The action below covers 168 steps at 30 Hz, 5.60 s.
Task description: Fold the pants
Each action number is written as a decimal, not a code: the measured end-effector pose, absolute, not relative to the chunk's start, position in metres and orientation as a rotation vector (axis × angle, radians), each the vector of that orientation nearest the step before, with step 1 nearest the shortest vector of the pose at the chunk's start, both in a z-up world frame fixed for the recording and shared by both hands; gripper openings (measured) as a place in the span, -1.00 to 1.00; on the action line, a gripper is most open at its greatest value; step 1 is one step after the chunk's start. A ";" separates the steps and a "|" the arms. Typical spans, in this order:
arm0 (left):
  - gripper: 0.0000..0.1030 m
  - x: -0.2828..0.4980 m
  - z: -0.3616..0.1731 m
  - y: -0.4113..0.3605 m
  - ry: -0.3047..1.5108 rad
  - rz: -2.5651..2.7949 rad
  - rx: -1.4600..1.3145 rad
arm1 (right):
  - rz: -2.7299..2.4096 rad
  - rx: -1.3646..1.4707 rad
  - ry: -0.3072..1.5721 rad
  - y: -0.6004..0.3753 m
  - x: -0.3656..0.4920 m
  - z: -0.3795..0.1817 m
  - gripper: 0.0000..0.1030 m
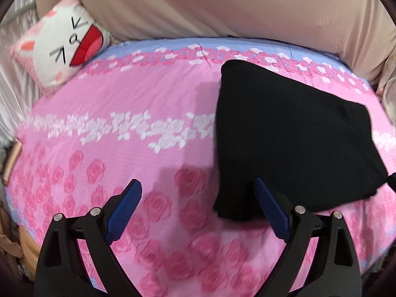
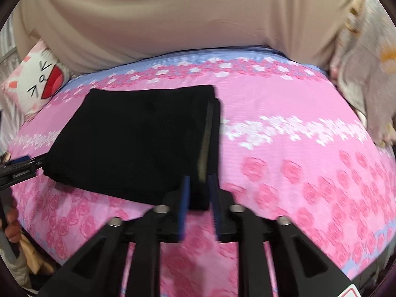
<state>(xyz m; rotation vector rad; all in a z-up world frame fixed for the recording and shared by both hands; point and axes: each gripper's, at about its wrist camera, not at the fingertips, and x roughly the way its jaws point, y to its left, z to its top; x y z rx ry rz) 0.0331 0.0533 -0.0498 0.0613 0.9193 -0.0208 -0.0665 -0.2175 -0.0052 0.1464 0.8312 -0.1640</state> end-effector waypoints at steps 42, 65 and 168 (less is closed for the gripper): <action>0.62 0.048 -0.006 0.007 0.718 0.056 0.151 | 0.026 0.058 0.812 -0.174 0.043 0.023 -0.95; 0.70 0.061 -0.041 0.058 0.801 0.171 0.173 | 0.207 -0.065 0.902 -0.036 0.153 0.004 -0.98; 0.48 -0.002 -0.080 0.025 1.143 -0.296 -0.180 | 0.035 0.494 0.969 -0.232 -0.104 -0.045 0.24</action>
